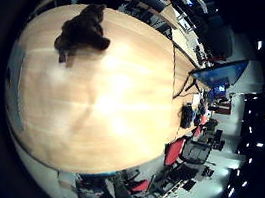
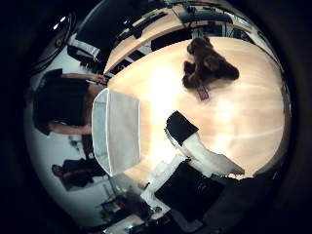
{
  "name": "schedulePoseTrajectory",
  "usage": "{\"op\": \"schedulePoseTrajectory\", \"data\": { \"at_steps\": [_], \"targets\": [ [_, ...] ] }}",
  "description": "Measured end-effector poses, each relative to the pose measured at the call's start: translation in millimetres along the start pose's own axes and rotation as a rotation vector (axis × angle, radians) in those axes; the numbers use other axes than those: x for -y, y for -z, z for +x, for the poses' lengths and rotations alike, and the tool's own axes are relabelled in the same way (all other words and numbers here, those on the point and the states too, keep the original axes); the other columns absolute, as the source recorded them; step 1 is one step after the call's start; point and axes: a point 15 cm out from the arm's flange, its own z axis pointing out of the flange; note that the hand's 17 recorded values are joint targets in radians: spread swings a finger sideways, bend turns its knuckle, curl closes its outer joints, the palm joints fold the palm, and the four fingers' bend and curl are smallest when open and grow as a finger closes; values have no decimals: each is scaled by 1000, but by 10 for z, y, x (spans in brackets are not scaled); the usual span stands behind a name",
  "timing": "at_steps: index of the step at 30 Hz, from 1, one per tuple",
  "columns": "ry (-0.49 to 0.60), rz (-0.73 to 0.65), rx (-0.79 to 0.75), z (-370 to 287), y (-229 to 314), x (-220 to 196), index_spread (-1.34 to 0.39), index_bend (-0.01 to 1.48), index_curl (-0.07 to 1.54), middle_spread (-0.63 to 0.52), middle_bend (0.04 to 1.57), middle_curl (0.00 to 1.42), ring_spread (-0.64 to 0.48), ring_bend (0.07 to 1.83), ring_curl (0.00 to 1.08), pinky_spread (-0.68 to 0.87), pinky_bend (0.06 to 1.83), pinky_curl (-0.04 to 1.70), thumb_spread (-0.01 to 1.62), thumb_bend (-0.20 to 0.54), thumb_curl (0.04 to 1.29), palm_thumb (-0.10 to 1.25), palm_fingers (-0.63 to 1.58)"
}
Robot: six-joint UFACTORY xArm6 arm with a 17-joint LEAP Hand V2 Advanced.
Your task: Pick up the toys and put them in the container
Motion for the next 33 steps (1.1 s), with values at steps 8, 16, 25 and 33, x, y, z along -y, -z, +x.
{"op": "schedulePoseTrajectory", "data": {
  "at_steps": [8,16,25,33],
  "targets": [
    [18,-6,5,71,-202,484,-465,163,283,-157,231,357,-137,536,227,240,543,201,973,-29,289,414,338],
    [44,-54,21,0,-564,706,-465,165,287,-157,238,362,-137,542,224,233,551,195,958,-30,292,405,338],
    [60,-138,46,-76,-1065,728,-460,163,287,-158,238,363,-136,542,220,220,568,190,948,-31,292,406,325],
    [78,-170,53,-167,-1474,752,-457,158,282,-156,242,362,-135,557,221,213,578,184,928,-33,292,394,312]
  ]
}}
